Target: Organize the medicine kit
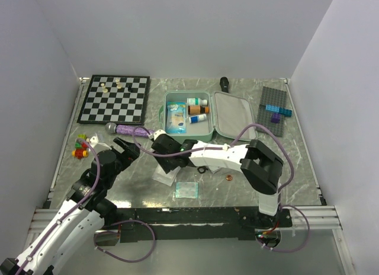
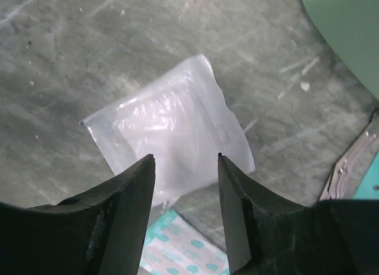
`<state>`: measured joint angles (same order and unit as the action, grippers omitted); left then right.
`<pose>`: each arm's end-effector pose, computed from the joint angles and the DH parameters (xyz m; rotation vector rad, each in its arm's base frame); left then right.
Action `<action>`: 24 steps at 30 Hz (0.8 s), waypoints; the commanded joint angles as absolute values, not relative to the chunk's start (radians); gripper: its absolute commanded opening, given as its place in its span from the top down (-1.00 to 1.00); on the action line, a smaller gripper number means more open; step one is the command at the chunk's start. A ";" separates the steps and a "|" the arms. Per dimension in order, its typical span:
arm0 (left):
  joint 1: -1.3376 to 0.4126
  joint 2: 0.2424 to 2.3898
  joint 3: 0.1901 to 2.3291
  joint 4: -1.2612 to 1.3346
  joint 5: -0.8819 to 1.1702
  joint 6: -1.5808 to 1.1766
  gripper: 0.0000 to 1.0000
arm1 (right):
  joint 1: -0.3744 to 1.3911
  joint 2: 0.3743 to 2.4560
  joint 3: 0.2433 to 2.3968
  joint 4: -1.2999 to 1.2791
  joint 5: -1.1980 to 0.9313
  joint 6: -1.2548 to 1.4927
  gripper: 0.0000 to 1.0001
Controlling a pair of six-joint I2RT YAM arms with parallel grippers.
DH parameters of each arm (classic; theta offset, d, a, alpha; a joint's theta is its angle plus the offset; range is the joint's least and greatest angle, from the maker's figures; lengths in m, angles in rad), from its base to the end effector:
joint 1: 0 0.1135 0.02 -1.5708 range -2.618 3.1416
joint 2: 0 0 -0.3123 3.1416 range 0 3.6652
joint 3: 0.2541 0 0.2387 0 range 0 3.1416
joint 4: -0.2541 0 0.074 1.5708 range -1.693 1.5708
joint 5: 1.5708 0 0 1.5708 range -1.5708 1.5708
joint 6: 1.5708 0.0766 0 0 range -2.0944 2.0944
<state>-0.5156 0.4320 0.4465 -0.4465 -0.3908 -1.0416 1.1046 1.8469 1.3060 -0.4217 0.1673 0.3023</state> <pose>0.0997 -0.0230 0.2470 -0.7668 1.8706 -0.6190 0.2000 0.3690 0.2237 -0.9341 2.3742 0.3547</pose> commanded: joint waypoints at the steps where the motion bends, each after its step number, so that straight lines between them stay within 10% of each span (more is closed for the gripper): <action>1: -0.514 0.426 0.448 -0.442 -0.411 -1.049 -0.89 | 1.114 1.936 1.410 -0.463 0.176 0.262 -0.09; 10: -0.512 0.434 0.442 -0.425 -0.407 -1.049 -0.89 | 1.115 2.022 1.466 -0.578 0.164 0.278 -0.06; 20: -0.514 0.437 0.440 -0.420 -0.403 -1.049 -0.88 | 1.115 1.941 1.411 -0.569 0.199 0.305 0.86; 24: -0.514 0.436 0.445 -0.422 -0.405 -1.049 -0.89 | 1.115 1.847 1.425 -0.598 0.232 0.316 0.94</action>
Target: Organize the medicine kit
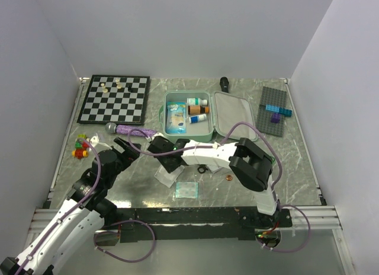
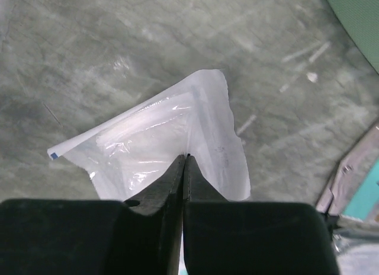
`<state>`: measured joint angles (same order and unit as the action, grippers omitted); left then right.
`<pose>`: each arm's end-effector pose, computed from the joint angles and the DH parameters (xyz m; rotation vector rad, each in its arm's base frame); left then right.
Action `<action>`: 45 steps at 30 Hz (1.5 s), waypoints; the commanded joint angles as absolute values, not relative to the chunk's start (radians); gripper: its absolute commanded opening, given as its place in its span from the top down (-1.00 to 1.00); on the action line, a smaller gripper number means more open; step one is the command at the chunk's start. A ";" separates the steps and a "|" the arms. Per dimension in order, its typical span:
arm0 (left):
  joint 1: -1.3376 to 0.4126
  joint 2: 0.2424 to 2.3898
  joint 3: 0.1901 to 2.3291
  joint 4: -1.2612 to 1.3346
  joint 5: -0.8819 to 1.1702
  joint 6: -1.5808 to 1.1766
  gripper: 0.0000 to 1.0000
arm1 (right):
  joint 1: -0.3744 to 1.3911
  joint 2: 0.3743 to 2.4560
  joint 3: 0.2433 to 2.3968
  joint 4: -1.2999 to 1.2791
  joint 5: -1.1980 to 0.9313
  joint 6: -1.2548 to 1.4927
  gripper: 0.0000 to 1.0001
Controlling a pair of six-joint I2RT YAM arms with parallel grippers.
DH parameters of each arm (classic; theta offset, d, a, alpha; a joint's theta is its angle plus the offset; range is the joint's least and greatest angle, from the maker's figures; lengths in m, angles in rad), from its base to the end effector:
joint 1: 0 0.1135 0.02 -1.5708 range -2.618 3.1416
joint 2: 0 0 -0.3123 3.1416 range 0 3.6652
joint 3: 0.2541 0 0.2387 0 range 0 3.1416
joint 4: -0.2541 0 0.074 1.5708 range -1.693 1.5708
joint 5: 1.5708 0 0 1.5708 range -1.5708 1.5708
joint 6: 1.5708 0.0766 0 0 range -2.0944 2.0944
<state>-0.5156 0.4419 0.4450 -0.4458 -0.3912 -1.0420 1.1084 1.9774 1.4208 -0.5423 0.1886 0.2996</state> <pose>0.1009 -0.0236 0.2457 -0.7680 1.8797 -0.6112 0.2088 0.3867 0.1963 -0.9887 2.4635 0.2217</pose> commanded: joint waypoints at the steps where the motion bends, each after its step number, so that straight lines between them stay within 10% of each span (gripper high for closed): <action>1: -0.514 0.436 0.446 -0.426 -0.406 -1.049 -0.89 | 1.112 1.814 1.430 -0.606 0.241 0.318 0.95; 19: -0.514 0.474 0.437 -0.370 -0.379 -1.019 -0.90 | 0.635 1.708 1.563 -0.523 0.143 0.459 1.00; 45: -0.514 0.545 0.425 -0.310 -0.334 -1.014 -0.89 | 0.569 1.862 1.399 -0.514 0.173 0.548 1.00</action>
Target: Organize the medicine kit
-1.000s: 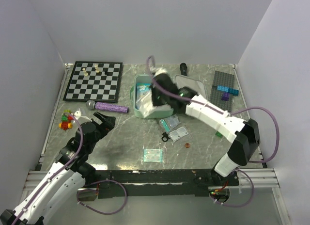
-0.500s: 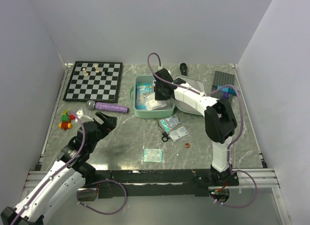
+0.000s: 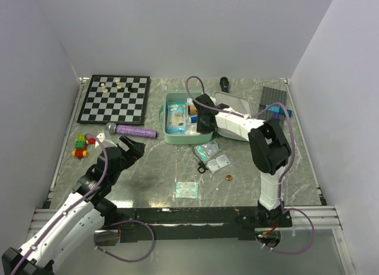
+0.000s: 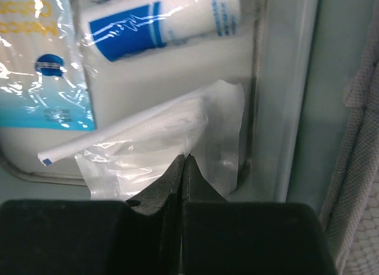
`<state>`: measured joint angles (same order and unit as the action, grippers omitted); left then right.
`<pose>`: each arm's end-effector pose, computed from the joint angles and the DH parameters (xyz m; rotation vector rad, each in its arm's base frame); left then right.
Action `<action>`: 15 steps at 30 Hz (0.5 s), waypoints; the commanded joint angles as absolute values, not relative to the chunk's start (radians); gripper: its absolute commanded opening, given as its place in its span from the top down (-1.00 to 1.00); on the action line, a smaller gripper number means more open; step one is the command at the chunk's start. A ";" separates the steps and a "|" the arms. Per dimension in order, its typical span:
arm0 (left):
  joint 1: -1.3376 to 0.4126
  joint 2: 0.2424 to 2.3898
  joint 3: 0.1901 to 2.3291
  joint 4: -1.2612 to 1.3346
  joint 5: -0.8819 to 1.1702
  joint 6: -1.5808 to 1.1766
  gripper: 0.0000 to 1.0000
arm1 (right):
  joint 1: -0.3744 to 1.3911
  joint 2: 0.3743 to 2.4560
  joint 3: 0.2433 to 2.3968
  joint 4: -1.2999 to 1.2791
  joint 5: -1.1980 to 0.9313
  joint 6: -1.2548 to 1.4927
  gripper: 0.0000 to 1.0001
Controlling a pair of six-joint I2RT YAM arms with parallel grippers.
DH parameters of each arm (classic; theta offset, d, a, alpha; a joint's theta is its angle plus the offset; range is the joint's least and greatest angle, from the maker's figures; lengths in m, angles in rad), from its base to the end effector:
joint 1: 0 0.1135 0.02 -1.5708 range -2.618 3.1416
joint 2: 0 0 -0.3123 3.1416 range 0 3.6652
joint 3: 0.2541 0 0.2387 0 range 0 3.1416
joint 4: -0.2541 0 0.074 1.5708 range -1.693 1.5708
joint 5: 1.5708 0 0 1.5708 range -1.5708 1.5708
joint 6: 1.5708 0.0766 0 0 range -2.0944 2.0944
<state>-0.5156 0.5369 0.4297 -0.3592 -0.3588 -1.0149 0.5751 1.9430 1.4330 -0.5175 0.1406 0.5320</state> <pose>0.1159 -0.0347 0.2426 -0.7270 1.9261 -0.6057 0.3767 0.2314 0.2157 -0.0050 2.5991 0.2248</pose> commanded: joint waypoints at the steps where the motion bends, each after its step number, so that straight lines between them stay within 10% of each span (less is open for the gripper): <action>1: -0.514 0.546 0.425 -0.308 -0.334 -1.014 -0.89 | 0.568 1.859 1.394 -0.515 0.176 0.548 1.00; 11: -0.512 0.543 0.428 -0.310 -0.342 -1.006 -0.90 | 0.565 1.830 1.394 -0.534 0.215 0.514 0.98; 15: -0.514 0.555 0.433 -0.305 -0.341 -0.999 -0.90 | 0.568 1.793 1.391 -0.528 0.193 0.479 0.40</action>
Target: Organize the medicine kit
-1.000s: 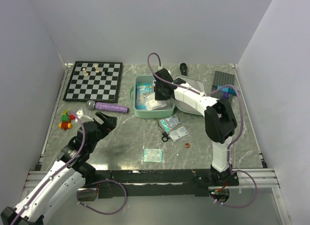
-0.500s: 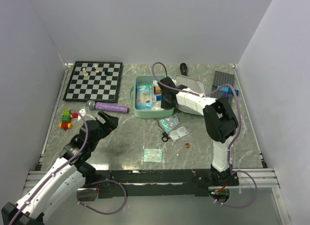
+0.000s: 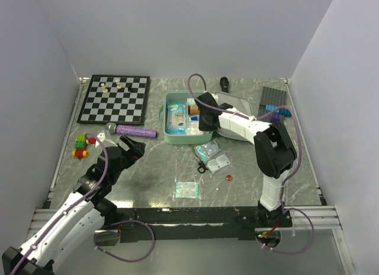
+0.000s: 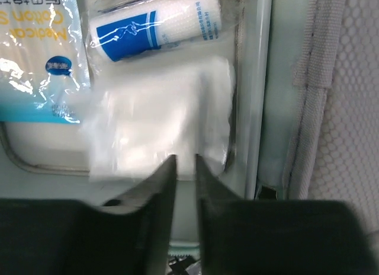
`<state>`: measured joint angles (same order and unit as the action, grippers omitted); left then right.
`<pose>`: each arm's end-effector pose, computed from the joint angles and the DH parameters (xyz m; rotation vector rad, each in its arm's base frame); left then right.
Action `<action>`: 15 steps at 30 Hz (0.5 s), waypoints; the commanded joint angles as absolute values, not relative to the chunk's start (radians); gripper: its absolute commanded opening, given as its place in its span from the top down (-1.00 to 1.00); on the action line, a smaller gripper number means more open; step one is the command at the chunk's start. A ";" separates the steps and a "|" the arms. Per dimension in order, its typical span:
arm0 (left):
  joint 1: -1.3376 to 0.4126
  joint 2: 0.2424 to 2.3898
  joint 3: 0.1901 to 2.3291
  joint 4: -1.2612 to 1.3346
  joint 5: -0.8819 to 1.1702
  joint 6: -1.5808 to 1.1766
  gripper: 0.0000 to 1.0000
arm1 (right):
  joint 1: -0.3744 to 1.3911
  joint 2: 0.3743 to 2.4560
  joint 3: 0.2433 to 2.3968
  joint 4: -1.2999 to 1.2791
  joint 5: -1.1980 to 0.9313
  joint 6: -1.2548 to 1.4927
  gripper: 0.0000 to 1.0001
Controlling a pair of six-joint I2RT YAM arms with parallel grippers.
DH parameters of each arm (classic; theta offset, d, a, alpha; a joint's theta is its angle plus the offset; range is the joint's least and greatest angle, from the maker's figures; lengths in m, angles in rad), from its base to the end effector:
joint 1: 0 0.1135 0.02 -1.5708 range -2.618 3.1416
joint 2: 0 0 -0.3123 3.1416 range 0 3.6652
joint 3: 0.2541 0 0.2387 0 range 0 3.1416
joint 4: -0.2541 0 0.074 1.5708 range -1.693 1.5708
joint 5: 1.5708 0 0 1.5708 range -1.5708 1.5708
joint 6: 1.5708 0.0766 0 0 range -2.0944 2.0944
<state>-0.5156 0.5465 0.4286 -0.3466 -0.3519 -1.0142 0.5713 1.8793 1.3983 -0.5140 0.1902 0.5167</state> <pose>0.1175 -0.0363 0.2429 -0.7229 1.9284 -0.6127 0.3684 0.2196 0.2322 0.0024 2.5487 0.1825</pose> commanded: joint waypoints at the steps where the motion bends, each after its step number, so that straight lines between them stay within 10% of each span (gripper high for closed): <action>1: -0.512 0.557 0.436 -0.305 -0.339 -0.997 -0.90 | 0.568 1.784 1.396 -0.532 0.196 0.474 0.26; 6: -0.514 0.575 0.445 -0.304 -0.334 -0.986 -0.91 | 0.575 1.749 1.434 -0.566 0.206 0.451 0.10; 15: -0.512 0.603 0.448 -0.288 -0.336 -0.980 -0.92 | 0.609 1.914 1.598 -0.511 0.081 0.367 0.38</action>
